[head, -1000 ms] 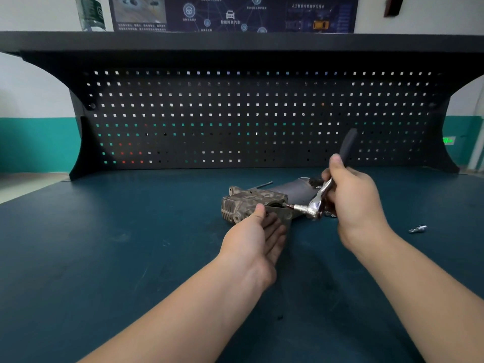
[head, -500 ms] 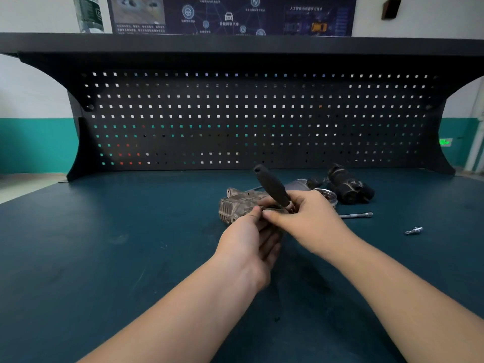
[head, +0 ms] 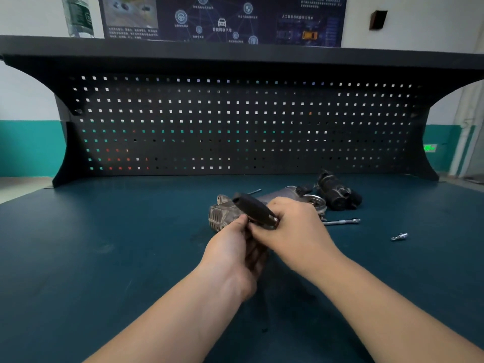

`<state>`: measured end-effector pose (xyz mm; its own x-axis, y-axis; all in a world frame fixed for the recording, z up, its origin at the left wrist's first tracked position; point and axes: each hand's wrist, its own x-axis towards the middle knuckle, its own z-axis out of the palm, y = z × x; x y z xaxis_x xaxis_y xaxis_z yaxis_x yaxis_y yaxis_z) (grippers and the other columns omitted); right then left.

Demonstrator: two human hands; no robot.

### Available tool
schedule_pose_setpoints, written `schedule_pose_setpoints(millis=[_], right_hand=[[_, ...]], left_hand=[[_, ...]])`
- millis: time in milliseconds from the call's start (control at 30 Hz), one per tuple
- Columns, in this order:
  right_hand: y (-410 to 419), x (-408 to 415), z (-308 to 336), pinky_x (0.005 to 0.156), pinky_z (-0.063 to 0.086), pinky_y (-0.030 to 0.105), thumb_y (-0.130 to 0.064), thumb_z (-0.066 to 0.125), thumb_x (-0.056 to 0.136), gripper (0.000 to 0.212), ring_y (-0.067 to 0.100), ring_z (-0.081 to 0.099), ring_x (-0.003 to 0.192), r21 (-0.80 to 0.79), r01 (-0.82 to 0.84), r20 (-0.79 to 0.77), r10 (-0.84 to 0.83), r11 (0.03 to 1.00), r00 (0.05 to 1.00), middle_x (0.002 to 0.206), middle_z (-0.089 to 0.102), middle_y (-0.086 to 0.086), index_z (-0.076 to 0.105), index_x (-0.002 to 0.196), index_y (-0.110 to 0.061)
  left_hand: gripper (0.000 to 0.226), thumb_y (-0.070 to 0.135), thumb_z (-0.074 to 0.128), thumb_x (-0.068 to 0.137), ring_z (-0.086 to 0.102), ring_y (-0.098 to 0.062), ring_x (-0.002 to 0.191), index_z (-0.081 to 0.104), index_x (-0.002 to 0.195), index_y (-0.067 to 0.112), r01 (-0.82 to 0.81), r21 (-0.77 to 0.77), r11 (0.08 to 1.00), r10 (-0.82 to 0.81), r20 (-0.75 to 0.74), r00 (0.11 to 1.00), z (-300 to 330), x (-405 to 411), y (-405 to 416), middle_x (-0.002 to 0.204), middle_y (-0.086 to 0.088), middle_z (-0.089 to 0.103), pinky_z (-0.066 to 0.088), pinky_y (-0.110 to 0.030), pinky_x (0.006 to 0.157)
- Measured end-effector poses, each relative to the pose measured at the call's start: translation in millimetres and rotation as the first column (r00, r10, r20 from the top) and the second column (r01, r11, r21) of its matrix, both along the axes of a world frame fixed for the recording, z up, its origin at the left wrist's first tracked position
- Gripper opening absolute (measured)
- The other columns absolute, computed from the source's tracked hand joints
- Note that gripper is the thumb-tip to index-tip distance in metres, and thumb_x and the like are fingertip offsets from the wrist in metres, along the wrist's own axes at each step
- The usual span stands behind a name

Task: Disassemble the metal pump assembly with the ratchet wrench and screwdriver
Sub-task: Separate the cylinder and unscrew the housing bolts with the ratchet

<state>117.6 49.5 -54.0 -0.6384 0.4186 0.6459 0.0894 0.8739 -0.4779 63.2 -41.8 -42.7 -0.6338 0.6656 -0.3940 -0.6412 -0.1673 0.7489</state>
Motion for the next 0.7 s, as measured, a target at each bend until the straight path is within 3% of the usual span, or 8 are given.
schedule_pose_setpoints(millis=[67,133,200,333,467,600,700], right_hand=[[1,-1,0,0.069,0.051,0.042,-0.039,0.067,0.07,0.007,0.017,0.063,0.074,-0.02,0.001,-0.006,-0.001,1.0,1.0,0.07,0.061,-0.009,0.063,0.072,-0.033],[1,-2,1,0.071,0.054,0.041,-0.043,0.064,0.067,0.023,0.013,0.066,0.076,-0.082,-0.013,0.005,0.013,0.997,1.0,0.074,0.069,-0.008,0.059,0.089,-0.046],[3,-3,1,0.071,0.055,0.039,-0.044,0.062,0.066,0.027,0.009,0.067,0.075,-0.118,-0.025,0.018,0.027,0.993,0.999,0.075,0.071,-0.01,0.06,0.092,-0.049],[4,-3,-1,0.069,0.054,0.039,-0.037,0.064,0.068,0.021,0.009,0.065,0.073,-0.133,-0.037,0.014,0.04,0.99,0.999,0.073,0.07,-0.009,0.066,0.088,-0.031],[2,-3,-1,0.064,0.052,0.033,-0.031,0.068,0.071,0.007,0.006,0.061,0.067,-0.124,-0.011,0.016,0.013,0.992,1.0,0.067,0.066,-0.011,0.064,0.076,-0.028],[-4,1,4,0.055,0.044,0.023,-0.027,0.067,0.069,0.015,0.003,0.054,0.061,-0.069,0.019,0.056,-0.015,0.997,0.998,0.06,0.058,-0.013,0.055,0.063,-0.033],[-1,11,13,0.053,0.043,0.017,-0.021,0.07,0.065,0.01,-0.001,0.056,0.056,-0.218,0.005,-0.047,-0.016,0.976,0.999,0.062,0.065,-0.014,0.062,0.064,-0.026]], left_hand=[[0.027,0.033,0.052,0.095,0.061,-0.012,0.068,0.071,0.095,0.013,-0.012,-0.002,1.0,0.012,0.009,1.0,0,-1,0,0.059,0.001,0.068,0.043,-0.024,0.054],[0.028,0.033,0.053,0.094,0.062,-0.014,0.071,0.071,0.098,0.012,-0.019,-0.008,1.0,0.019,0.017,1.0,1,-1,-1,0.072,-0.002,0.07,0.044,-0.025,0.055],[0.028,0.033,0.053,0.094,0.062,-0.014,0.072,0.071,0.101,0.012,-0.015,-0.015,1.0,0.015,0.017,1.0,2,0,-1,0.077,-0.002,0.07,0.044,-0.025,0.055],[0.028,0.034,0.052,0.094,0.061,-0.013,0.07,0.071,0.1,0.015,-0.004,-0.018,1.0,0.004,0.014,1.0,4,1,-2,0.067,0.001,0.069,0.042,-0.026,0.055],[0.025,0.034,0.052,0.094,0.058,-0.012,0.064,0.07,0.087,0.018,-0.003,-0.024,1.0,0.003,0.007,1.0,4,2,-3,0.048,0.004,0.065,0.042,-0.025,0.053],[0.025,0.032,0.052,0.094,0.059,-0.011,0.06,0.071,0.085,0.018,-0.013,-0.023,1.0,0.013,0.014,1.0,5,3,-3,0.053,0.005,0.067,0.042,-0.023,0.049],[0.031,0.035,0.05,0.095,0.059,-0.012,0.068,0.071,0.085,0.015,0.004,-0.034,0.999,-0.004,0.006,1.0,2,1,-3,0.072,0.0,0.072,0.042,-0.024,0.054]])
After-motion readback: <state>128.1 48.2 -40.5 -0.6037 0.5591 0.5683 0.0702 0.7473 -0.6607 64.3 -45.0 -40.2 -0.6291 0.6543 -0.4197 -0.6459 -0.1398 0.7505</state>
